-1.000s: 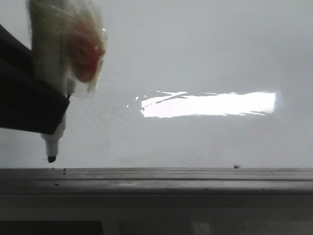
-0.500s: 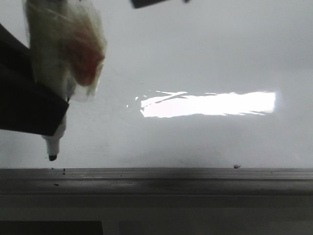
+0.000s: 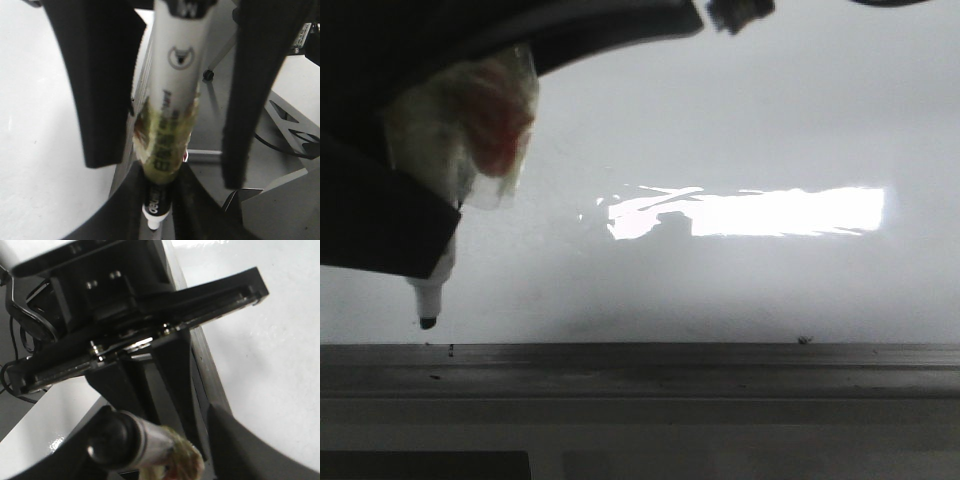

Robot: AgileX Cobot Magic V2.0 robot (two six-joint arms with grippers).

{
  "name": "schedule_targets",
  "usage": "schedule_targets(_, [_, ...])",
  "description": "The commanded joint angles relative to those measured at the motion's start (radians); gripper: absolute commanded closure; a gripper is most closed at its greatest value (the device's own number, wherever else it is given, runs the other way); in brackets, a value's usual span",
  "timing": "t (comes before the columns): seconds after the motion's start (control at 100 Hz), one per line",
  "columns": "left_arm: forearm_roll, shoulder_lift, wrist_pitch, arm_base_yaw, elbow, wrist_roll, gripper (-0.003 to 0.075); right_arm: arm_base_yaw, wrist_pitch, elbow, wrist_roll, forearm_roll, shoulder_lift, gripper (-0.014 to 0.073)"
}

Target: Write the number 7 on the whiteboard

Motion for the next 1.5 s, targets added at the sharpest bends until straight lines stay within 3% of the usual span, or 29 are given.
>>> schedule_targets(0.0, [-0.051, -0.012, 0.000, -0.006, -0.034, -0.001, 0.0741, 0.004, 0.007, -0.038, -0.011, 0.030, -0.011, 0.0447])
schedule_targets(0.09, [-0.051, -0.012, 0.000, -0.006, -0.034, -0.001, 0.0741, 0.004, 0.023, -0.038, -0.011, 0.015, -0.011, 0.0666])
schedule_targets(0.28, [-0.051, -0.012, -0.005, -0.006, -0.034, -0.001, 0.0718, 0.005, -0.029, -0.038, -0.067, 0.013, -0.015, 0.0654])
schedule_targets(0.35, [-0.066, -0.014, -0.007, 0.001, -0.034, -0.006, 0.0615, 0.012, -0.095, -0.038, -0.099, 0.013, -0.034, 0.0637])
schedule_targets(0.47, [-0.099, -0.050, -0.078, 0.005, -0.034, -0.074, 0.0302, 0.047, -0.222, -0.032, -0.154, 0.013, -0.089, 0.0624])
schedule_targets(0.52, [-0.101, -0.078, -0.134, 0.005, -0.034, -0.107, 0.0208, 0.071, -0.273, -0.022, -0.168, 0.013, -0.114, 0.0624])
schedule_targets(0.6, [-0.102, -0.146, -0.220, 0.005, -0.034, -0.157, 0.0143, 0.114, -0.368, 0.008, -0.184, 0.013, -0.156, 0.0624])
schedule_targets(0.79, [-0.099, -0.356, -0.387, 0.005, -0.022, -0.308, 0.0211, 0.265, -0.716, 0.131, -0.185, 0.008, -0.241, 0.0624])
schedule_targets(0.9, [-0.099, -0.462, -0.416, 0.005, 0.008, -0.414, 0.0310, 0.356, -1.030, 0.203, -0.185, -0.042, -0.245, 0.0624])
schedule_targets(0.97, [-0.099, -0.519, -0.406, 0.005, 0.039, -0.431, 0.0394, 0.374, -1.147, 0.212, -0.185, -0.040, -0.227, 0.0627])
schedule_targets(1.17, [-0.103, -0.615, -0.404, 0.005, 0.131, -0.433, 0.0741, 0.321, -1.214, 0.199, -0.183, -0.040, -0.159, 0.0628])
schedule_targets(1.49, [-0.103, -0.617, -0.404, 0.005, 0.149, -0.433, 0.0741, 0.186, -1.134, 0.199, -0.041, -0.033, -0.121, 0.0665])
